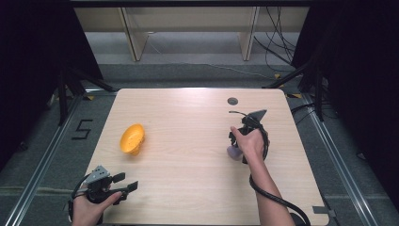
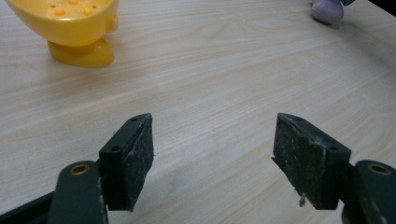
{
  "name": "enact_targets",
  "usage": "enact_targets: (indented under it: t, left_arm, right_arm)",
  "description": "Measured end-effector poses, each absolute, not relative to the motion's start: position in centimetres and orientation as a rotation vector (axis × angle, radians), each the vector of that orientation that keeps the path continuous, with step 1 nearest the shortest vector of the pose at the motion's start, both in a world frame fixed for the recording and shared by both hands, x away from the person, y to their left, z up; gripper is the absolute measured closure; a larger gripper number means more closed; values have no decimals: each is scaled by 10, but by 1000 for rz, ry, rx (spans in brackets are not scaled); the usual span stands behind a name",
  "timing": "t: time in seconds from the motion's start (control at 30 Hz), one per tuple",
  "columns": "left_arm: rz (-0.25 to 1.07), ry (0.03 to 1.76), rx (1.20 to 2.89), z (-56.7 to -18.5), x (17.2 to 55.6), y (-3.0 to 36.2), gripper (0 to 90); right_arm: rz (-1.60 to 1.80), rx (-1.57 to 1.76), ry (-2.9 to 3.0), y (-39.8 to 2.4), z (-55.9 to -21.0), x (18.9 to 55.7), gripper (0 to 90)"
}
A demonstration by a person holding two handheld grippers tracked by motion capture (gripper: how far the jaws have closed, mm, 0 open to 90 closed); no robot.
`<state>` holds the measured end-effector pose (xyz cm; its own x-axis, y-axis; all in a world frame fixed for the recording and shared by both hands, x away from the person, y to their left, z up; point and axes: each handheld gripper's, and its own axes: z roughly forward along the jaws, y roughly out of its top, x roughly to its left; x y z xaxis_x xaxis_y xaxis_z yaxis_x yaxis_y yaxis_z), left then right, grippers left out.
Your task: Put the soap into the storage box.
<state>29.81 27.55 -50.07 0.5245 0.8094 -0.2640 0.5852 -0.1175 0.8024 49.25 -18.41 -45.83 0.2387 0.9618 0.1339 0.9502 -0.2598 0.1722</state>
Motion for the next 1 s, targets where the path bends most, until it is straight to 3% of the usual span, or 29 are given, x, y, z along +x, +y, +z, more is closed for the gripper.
enact_targets:
  t: [0.47, 0.7, 1.0]
  left_arm:
    - [301, 1164, 1822, -500, 298, 275, 283]
    - [295, 1151, 1814, -501, 299, 276, 283]
    - [300, 1159, 1825, -500, 298, 276, 283]
  right_arm:
    - [298, 2462, 1885, -184, -463, 497, 230]
    - [274, 2545, 1830, -178, -466, 499, 299]
    - [191, 2411, 1964, -178, -468, 499, 418]
